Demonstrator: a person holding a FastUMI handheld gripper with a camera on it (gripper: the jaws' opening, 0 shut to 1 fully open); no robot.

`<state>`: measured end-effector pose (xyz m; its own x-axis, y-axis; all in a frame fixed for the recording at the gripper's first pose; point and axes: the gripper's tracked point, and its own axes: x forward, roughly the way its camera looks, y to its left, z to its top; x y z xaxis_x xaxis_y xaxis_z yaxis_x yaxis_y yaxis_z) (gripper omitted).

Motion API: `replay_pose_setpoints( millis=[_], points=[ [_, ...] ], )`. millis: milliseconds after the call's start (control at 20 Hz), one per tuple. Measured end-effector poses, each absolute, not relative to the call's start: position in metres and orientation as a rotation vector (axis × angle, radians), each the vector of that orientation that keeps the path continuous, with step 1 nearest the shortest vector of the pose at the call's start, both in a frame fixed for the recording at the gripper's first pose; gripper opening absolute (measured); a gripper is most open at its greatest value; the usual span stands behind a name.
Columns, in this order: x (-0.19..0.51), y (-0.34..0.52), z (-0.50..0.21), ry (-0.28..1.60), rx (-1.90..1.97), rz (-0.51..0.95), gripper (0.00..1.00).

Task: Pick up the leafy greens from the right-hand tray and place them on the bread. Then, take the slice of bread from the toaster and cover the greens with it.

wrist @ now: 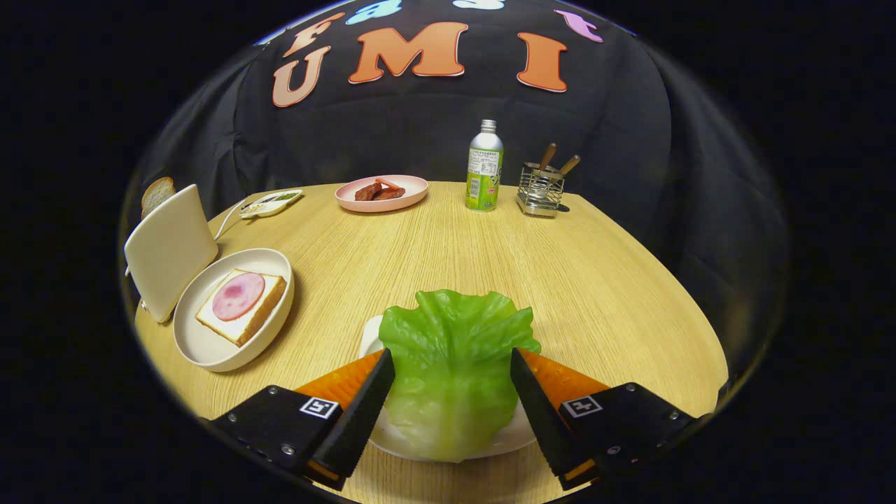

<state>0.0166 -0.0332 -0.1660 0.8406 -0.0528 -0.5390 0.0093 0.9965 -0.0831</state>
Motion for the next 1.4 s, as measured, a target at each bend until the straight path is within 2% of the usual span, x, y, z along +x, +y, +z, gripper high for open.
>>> replay_pose_setpoints(
  millis=[200,500,550,600,800,850,950,1400],
  points=[
    [0.016,-0.028,-0.174,0.607,-0.047,-0.021,0.95],
    [0.016,-0.022,-0.174,0.605,-0.058,0.002,0.69],
    [0.016,-0.021,-0.174,0.604,-0.058,0.004,0.61],
    [0.016,-0.021,-0.173,0.601,-0.061,0.004,0.57],
    [0.02,-0.027,-0.172,0.593,-0.056,-0.029,0.27],
    [0.02,-0.029,-0.172,0.593,-0.05,-0.037,0.14],
    [0.02,-0.029,-0.173,0.593,-0.034,-0.04,0.04],
    [0.022,-0.03,-0.135,0.521,-0.037,-0.052,0.01]
  ],
)
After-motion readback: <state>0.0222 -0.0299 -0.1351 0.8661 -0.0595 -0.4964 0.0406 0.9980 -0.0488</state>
